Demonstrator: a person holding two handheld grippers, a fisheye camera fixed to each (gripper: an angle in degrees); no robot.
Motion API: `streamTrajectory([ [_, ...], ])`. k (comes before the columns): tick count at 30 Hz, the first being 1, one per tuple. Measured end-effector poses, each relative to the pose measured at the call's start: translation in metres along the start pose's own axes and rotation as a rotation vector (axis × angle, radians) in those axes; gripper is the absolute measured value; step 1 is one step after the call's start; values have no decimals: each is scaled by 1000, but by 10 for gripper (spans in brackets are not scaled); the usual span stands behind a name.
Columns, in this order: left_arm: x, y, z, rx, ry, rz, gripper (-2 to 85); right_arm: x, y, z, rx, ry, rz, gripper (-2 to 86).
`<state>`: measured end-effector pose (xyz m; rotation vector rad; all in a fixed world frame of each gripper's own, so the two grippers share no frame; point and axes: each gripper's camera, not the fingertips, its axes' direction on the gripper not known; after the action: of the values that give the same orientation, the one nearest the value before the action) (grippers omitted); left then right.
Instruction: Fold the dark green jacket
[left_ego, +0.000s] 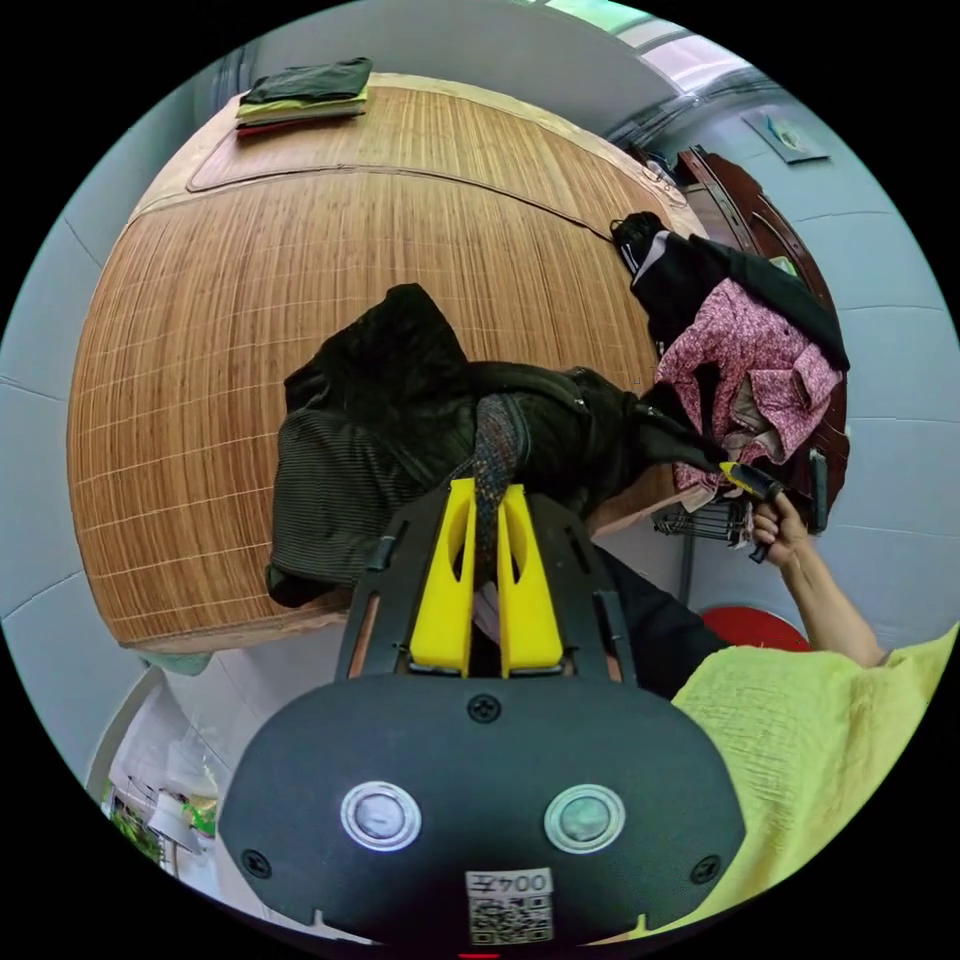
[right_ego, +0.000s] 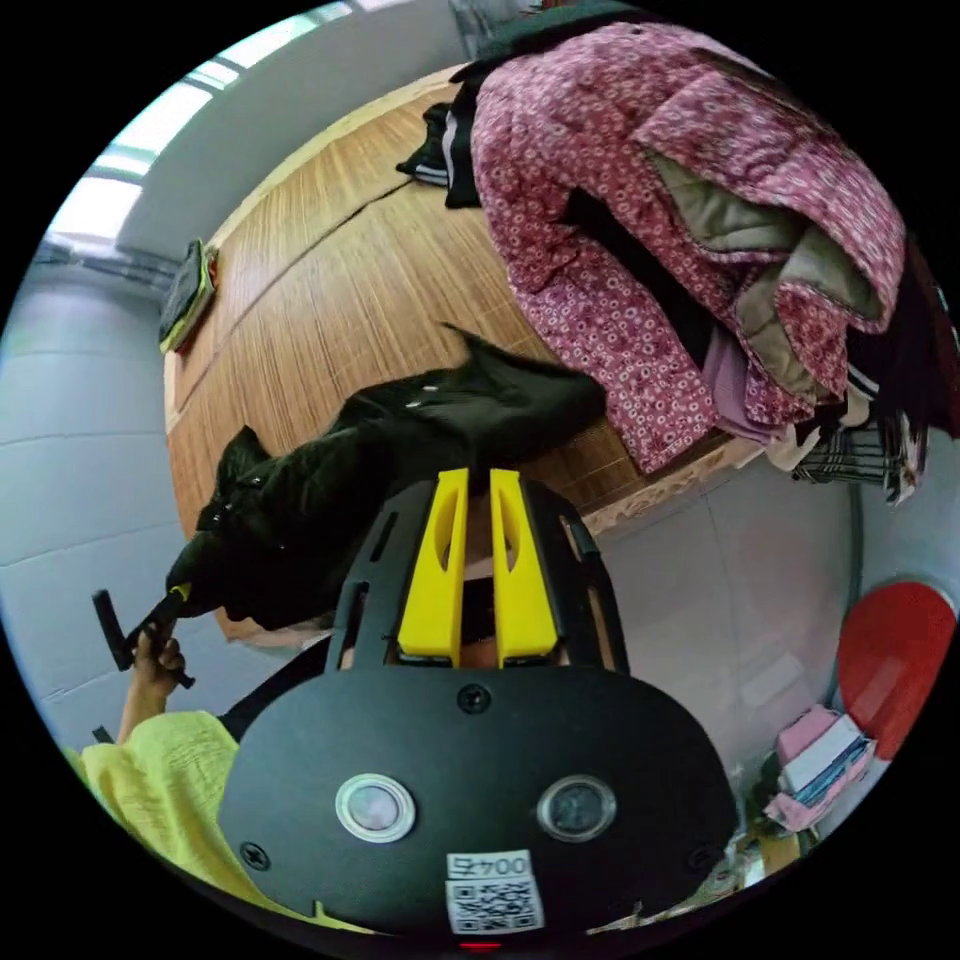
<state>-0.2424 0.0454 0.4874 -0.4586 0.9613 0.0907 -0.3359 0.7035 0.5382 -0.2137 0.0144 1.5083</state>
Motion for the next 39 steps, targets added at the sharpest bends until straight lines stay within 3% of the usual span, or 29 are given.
streamTrajectory([
  [4,-4,-8,15,-8,33,14,30,2,46,-49,150,-159,79,44],
  [11,-4,-12,46,-1,35,7,37,5,103,-75,206,-200,-6,-5],
  [21,-13,37,111,124,66,-185,35,72,63,11,-6,-338,-234,-7],
  [29,-9,51,146,175,17,-91,47,86,23,74,-15,-421,-411,-3],
  [32,-13,63,154,212,38,-81,50,67,11,97,9,-428,-512,9],
  [37,-20,79,163,252,68,5,52,9,13,140,1,-410,-712,132],
  [39,-22,90,167,272,74,57,52,-16,18,151,9,-409,-789,139],
])
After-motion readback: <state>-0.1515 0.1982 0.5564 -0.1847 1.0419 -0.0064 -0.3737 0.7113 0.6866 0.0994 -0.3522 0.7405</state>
